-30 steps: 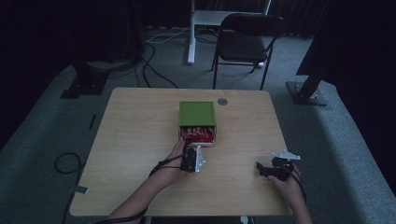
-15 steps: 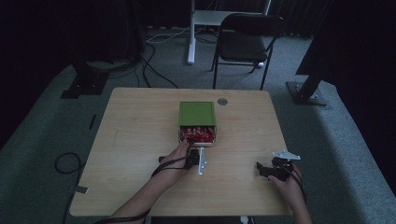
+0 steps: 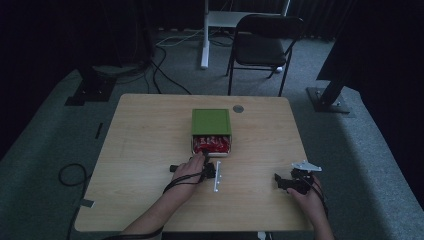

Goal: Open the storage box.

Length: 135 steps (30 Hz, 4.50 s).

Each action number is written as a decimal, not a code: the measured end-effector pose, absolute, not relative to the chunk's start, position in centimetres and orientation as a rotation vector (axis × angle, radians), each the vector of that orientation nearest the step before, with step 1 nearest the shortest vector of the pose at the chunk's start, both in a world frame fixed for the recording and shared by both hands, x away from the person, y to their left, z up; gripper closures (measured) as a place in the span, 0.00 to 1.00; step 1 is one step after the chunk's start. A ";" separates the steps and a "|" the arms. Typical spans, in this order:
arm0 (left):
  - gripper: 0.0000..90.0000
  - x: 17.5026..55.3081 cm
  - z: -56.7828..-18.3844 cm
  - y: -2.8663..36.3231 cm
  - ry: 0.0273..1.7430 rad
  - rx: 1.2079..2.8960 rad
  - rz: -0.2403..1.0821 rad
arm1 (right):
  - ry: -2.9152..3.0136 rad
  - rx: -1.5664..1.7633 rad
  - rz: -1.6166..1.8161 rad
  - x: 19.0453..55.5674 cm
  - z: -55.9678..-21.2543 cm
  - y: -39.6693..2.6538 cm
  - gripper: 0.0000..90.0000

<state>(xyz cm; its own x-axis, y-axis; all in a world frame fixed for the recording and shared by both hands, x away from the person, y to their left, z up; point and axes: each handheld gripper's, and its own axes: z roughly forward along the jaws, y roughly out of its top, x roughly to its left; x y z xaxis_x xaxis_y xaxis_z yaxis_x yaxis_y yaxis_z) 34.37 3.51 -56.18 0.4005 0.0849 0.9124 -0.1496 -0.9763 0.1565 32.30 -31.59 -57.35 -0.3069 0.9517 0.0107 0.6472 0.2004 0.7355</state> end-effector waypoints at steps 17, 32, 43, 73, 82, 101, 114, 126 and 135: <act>0.79 34.4 -55.7 3.3 -0.035 2.476 1.570 | 2.031 1.486 0.900 32.3 -57.3 -31.6 0.13; 0.79 33.5 -55.2 3.2 -0.026 2.519 1.525 | 2.031 1.486 0.900 32.3 -57.3 -31.6 0.13; 0.79 32.2 -55.1 3.2 -0.024 2.530 1.503 | 2.031 1.486 0.900 32.3 -57.4 -31.6 0.13; 0.79 29.0 -55.2 3.4 -0.040 2.521 1.476 | 2.031 1.487 0.900 32.3 -57.3 -31.6 0.13; 0.79 28.2 -55.4 3.4 -0.036 2.546 1.450 | 2.031 1.486 0.900 32.3 -57.4 -31.6 0.13; 0.79 27.1 -55.2 3.1 -0.036 2.562 1.423 | 2.031 1.486 0.900 32.3 -57.3 -31.6 0.13; 0.79 26.6 -54.9 3.0 -0.029 2.582 1.393 | 2.031 1.486 0.900 32.3 -57.4 -31.6 0.13; 0.78 25.8 -54.6 3.0 -0.029 2.597 1.363 | 2.031 1.487 0.900 32.3 -57.3 -31.6 0.13; 0.78 25.7 -54.6 3.0 -0.011 2.587 1.346 | 2.031 1.487 0.900 32.3 -57.4 -31.6 0.13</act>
<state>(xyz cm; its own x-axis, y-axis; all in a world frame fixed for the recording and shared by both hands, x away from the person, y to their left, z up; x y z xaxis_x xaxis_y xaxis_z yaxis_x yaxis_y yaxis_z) 25.70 2.96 -54.58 0.5796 0.0966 0.8091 -0.1095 -0.9747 0.1948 32.30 -31.59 -57.35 -0.3068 0.9517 0.0111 0.6473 0.2001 0.7355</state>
